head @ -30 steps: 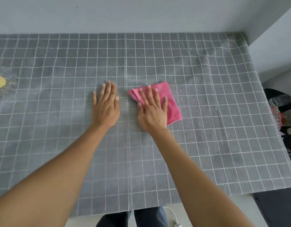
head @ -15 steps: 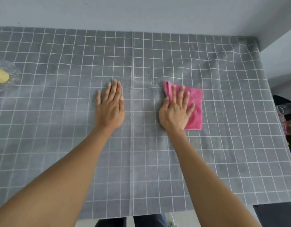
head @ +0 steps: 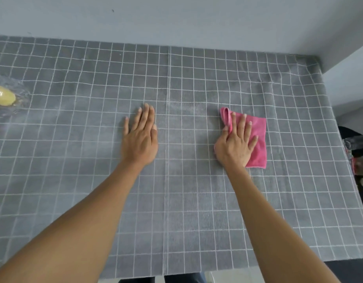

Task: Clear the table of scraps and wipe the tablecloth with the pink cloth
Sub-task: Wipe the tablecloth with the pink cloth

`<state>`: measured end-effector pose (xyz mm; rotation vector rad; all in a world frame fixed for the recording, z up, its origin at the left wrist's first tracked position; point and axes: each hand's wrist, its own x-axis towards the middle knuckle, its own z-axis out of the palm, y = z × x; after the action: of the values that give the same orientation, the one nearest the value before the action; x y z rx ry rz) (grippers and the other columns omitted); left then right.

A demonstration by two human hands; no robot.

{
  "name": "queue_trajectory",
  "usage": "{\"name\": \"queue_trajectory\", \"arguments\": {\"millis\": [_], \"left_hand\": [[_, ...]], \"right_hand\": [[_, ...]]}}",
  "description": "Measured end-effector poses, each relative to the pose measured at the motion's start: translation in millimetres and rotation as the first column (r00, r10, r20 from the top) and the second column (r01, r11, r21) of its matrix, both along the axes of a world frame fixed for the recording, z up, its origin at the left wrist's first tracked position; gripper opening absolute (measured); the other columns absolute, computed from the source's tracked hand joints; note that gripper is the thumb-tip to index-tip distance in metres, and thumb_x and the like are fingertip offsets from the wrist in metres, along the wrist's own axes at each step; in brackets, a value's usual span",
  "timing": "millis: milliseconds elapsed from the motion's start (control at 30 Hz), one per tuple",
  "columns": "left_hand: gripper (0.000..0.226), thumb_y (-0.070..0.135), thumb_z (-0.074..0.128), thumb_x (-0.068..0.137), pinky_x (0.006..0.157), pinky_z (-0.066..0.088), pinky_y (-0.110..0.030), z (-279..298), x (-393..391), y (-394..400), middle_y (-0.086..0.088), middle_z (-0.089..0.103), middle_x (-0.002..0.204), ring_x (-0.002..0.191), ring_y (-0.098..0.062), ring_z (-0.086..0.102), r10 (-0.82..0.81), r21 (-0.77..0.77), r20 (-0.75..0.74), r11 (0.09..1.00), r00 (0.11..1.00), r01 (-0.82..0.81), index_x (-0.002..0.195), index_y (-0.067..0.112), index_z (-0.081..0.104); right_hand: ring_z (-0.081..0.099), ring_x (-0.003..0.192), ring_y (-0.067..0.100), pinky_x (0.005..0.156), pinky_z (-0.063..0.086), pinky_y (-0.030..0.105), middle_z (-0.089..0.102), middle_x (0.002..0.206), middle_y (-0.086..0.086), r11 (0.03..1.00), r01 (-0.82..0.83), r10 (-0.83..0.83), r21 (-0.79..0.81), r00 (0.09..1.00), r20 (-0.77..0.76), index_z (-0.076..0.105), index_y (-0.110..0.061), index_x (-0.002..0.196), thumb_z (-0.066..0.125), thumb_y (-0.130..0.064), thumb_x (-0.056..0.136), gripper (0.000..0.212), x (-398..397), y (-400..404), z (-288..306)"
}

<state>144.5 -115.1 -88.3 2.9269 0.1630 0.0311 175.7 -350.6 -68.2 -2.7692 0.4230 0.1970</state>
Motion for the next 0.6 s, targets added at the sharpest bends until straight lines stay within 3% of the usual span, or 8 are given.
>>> {"name": "queue_trajectory", "arguments": {"millis": [100, 267, 433, 600], "left_hand": [[0.058, 0.035, 0.003, 0.097, 0.119, 0.002, -0.044, 1.2, 0.1, 0.1, 0.002, 0.01, 0.159, 0.147, -0.014, 0.007, -0.004, -0.029, -0.009, 1.0, 1.0, 0.004, 0.152, 0.017, 0.011], [0.053, 0.029, 0.014, 0.101, 0.119, 0.0, -0.042, 6.4, 10.0, 11.9, 0.0, 0.008, 0.159, 0.147, -0.015, 0.005, 0.054, -0.177, -0.001, 0.983, 0.999, -0.053, 0.152, 0.013, 0.01], [0.051, 0.028, 0.019, 0.103, 0.117, 0.0, -0.045, 0.9, 12.6, 42.4, 0.001, 0.009, 0.16, 0.147, -0.015, 0.006, 0.075, -0.073, -0.006, 0.994, 0.997, -0.075, 0.152, 0.016, 0.013], [0.053, 0.029, 0.015, 0.1, 0.118, -0.001, -0.043, -0.2, 12.2, 40.9, 0.003, 0.009, 0.16, 0.147, -0.013, 0.006, 0.072, -0.039, 0.004, 0.997, 0.997, -0.072, 0.152, 0.018, 0.012]], "right_hand": [[-0.014, 0.146, 0.013, 0.117, -0.014, 0.047, -0.008, 0.16, -0.008, 0.989, 0.11, -0.114, 0.104, 0.993, 0.04, 0.005, -0.031, 0.152, 0.015, -0.037, 0.101, 0.053, 2.6, 30.8, 2.0], [-0.014, 0.146, 0.014, 0.115, -0.018, 0.044, -0.007, 0.16, -0.006, 0.973, -0.127, 0.116, 0.192, 0.991, 0.067, 0.006, -0.031, 0.151, 0.018, -0.037, 0.101, 0.052, 19.4, 98.8, 7.4], [-0.015, 0.146, 0.015, 0.115, -0.018, 0.046, -0.006, 0.16, -0.008, 0.892, -0.447, 0.443, 0.071, 0.894, 0.063, 0.002, -0.033, 0.152, 0.013, -0.041, 0.101, 0.052, 23.8, 136.6, -0.6], [-0.016, 0.145, 0.015, 0.117, -0.012, 0.047, -0.012, 0.159, -0.009, 0.907, -0.421, 0.421, -0.011, 0.906, 0.042, -0.006, -0.035, 0.15, 0.013, -0.04, 0.101, 0.053, 32.8, 98.7, -6.2]]}}
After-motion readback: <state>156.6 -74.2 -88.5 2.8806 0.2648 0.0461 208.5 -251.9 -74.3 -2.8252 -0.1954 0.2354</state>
